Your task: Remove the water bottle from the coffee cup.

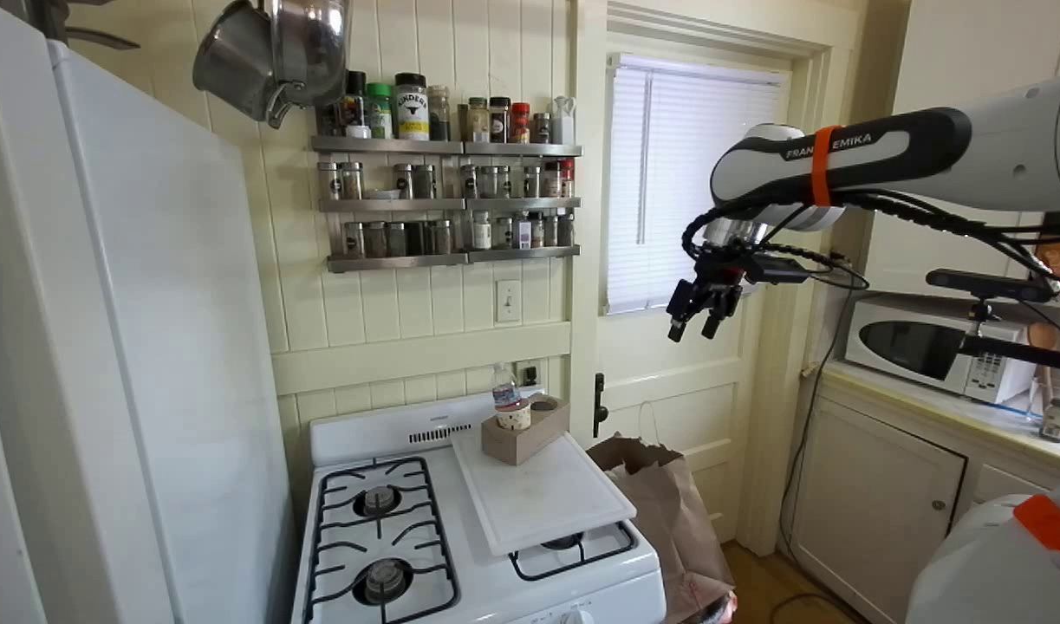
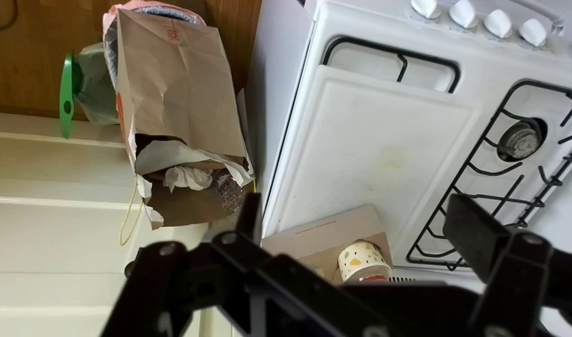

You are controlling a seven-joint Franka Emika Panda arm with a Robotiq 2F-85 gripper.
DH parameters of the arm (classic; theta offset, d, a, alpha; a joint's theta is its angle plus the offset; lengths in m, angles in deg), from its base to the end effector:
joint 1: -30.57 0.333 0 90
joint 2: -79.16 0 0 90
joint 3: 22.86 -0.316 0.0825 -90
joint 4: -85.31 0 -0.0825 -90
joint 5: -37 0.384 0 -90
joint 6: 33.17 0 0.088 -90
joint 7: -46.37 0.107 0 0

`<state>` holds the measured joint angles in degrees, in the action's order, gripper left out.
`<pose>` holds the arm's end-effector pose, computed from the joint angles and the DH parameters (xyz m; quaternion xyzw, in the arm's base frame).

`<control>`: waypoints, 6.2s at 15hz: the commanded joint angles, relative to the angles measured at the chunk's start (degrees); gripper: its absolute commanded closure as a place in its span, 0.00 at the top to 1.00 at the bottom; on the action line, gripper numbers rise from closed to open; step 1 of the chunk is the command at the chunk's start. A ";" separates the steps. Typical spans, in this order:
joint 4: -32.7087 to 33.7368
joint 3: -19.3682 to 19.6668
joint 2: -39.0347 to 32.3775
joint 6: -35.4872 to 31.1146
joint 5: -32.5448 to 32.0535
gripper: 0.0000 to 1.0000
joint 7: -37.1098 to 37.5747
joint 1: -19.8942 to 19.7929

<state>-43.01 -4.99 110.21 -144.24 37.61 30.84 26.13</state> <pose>0.3774 -0.1786 0.5846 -0.9893 0.0476 -0.1294 0.0469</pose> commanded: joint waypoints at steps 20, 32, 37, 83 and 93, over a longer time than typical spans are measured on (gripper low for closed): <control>7.87 -5.05 -21.30 -28.85 11.68 1.00 -5.45 4.10; 7.95 -7.67 -23.62 -29.42 8.44 1.00 -2.87 2.26; 10.85 -9.77 -29.61 -31.25 9.19 1.00 -4.74 2.73; 36.58 -26.35 -65.08 -62.22 16.94 0.45 -12.40 -4.72; 37.53 -28.90 -64.22 -63.50 17.23 0.02 -13.18 -6.61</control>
<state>-6.28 -31.95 46.30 -205.77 54.07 19.28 20.88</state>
